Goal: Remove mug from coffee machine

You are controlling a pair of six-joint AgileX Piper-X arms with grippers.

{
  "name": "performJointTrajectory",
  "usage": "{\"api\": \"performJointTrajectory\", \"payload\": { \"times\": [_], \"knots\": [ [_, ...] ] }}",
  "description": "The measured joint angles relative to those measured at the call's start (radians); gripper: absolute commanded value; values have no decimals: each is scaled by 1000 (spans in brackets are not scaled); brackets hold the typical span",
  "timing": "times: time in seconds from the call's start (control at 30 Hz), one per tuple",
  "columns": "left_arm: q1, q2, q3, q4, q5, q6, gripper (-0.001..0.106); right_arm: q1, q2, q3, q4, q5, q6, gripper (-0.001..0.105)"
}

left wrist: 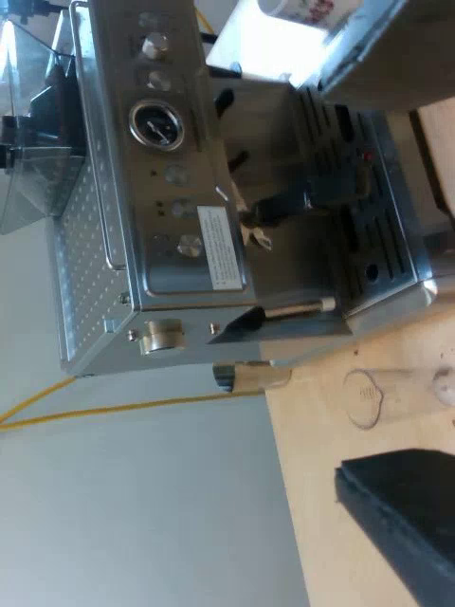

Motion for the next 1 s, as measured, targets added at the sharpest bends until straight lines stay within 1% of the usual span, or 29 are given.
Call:
{"api": "performJointTrajectory", "payload": {
  "times": [0.07,0.1,0.17,0.23,0.3,0.53,0.63,0.7,0.83,1.0],
  "knots": [
    [0,0,-2,8,7,-6,87,0,0,-4,11,-38,-18,9],
    [0,0,-3,17,12,-7,87,-2,0,-4,18,-92,-35,9],
    [0,0,-7,34,27,-7,87,-2,0,-4,22,-105,-39,9],
    [0,0,-7,39,28,-7,87,-2,0,-4,31,-143,-41,9],
    [0,0,-10,88,53,-14,87,-2,0,-4,30,-153,-41,9],
    [0,0,-10,131,53,-14,87,-2,0,4,67,-205,-33,9],
    [0,0,-10,144,44,-14,87,-2,0,26,69,-213,-21,9],
    [0,0,-10,146,30,-14,87,-2,0,57,69,-234,-15,9],
    [0,0,-10,149,19,-14,87,-2,0,99,69,-263,17,9],
    [0,0,28,149,16,-14,87,-2,0,162,73,-284,26,9]
  ]
}}
